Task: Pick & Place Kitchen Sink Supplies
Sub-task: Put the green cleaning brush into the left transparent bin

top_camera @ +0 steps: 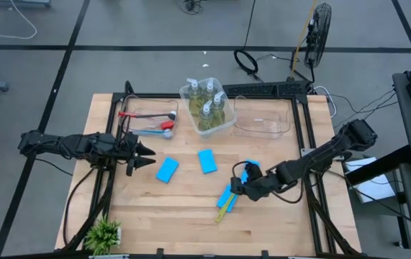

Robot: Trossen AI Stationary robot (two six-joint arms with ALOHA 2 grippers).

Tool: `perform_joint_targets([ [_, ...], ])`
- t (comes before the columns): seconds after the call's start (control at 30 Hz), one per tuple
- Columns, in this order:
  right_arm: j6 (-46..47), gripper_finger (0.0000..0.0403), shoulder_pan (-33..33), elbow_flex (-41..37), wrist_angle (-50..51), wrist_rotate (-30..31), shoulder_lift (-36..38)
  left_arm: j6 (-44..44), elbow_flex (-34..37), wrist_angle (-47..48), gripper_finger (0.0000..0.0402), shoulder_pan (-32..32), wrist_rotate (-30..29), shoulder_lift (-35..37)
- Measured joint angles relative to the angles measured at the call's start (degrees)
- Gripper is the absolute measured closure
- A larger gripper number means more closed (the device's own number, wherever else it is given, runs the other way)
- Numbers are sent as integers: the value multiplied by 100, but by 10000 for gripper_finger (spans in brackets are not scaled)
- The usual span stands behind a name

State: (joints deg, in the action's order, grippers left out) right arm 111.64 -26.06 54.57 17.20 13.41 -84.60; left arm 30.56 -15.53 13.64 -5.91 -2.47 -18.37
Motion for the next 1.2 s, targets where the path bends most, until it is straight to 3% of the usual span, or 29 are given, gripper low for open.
perform_joint_targets([
  [0.63, 878, 193, -2, -1, 746, 2, 0, -156, 0, -8, 192, 0, -36, 0],
  [1.2, 1394, 193, -35, -16, 186, -292, -629, -158, 0, -15, 192, 0, -49, 0],
])
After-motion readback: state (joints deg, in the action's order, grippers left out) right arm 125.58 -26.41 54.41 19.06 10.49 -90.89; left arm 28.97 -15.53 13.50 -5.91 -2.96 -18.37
